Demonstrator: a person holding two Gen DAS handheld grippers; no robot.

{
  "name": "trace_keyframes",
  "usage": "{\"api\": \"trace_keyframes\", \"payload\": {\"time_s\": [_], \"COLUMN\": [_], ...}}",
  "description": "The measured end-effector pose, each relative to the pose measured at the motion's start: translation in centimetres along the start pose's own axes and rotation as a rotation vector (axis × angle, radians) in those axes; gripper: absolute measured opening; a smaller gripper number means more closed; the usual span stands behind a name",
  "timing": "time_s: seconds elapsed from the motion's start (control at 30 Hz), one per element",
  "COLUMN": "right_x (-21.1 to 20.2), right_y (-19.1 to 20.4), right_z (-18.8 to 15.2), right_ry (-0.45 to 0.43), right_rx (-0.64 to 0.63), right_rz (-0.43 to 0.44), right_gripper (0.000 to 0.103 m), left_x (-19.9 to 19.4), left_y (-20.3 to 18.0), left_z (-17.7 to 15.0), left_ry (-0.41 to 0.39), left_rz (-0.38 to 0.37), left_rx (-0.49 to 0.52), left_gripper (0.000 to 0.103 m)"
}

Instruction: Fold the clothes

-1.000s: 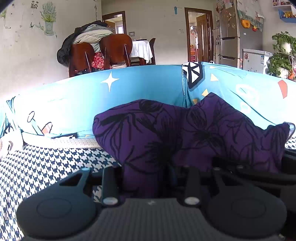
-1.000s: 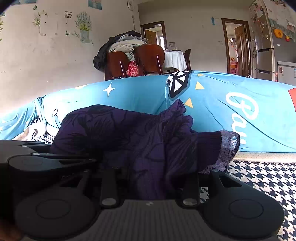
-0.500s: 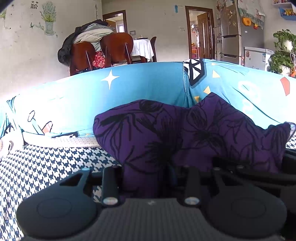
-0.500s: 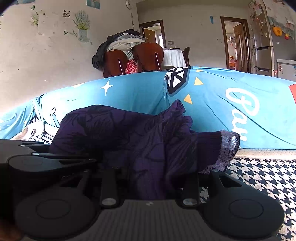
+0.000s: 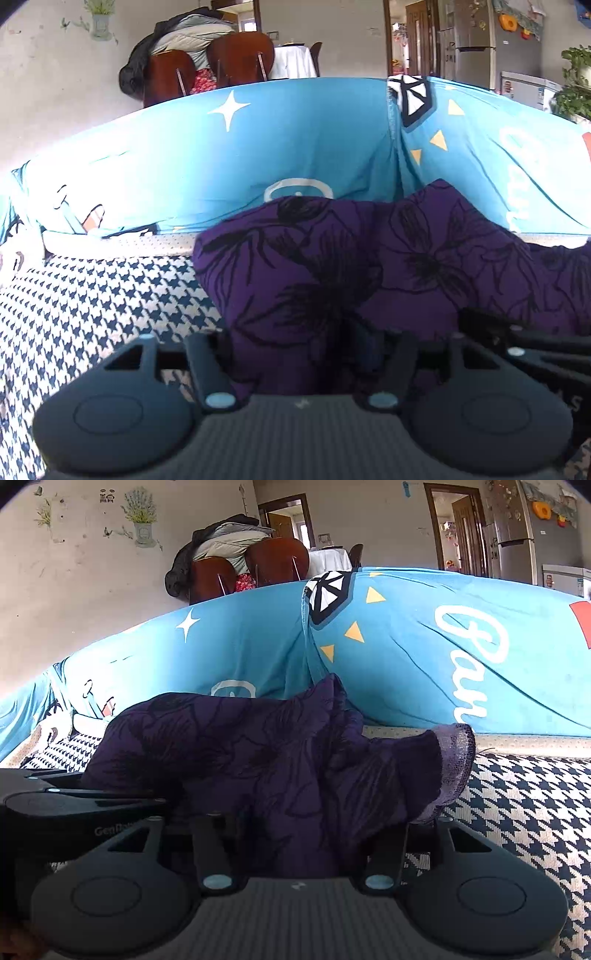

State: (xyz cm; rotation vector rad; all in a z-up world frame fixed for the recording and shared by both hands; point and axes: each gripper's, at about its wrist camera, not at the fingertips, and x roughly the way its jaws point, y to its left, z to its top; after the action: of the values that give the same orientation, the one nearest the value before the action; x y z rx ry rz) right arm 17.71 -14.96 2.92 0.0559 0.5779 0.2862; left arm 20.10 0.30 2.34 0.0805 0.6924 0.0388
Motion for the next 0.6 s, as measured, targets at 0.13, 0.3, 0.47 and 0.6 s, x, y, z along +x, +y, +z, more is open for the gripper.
{"api": "trace_keyframes", "payload": {"time_s": [0.13, 0.3, 0.47, 0.6], "right_x": [-0.2, -1.1, -3.1, -4.6], "right_y": [-0.3, -2.0, -2.6, -3.2], "right_z": [0.3, 1.1, 1.6, 2.1], "right_ry": [0.021, 0.034, -0.032, -0.106], "right_rx": [0.027, 0.125, 0.114, 0.106], "right_rz": [-0.037, -0.105, -0.263, -0.260], "right_gripper": [0.063, 0.066, 0.069, 0.069], "left_x": [-0.3, -1.0, -1.2, -1.7], "left_y": [1.1, 2.4, 3.3, 3.8], "left_z": [0.2, 0.7, 0.8, 1.0], "left_ry": [-0.004, -0.030, -0.025, -0.055], "left_rz": [0.031, 0.064, 0.082, 0.087], "left_rx": [-0.042, -0.087, -0.127, -0.158], "left_gripper": [0.094, 0.103, 0.103, 0.103]}}
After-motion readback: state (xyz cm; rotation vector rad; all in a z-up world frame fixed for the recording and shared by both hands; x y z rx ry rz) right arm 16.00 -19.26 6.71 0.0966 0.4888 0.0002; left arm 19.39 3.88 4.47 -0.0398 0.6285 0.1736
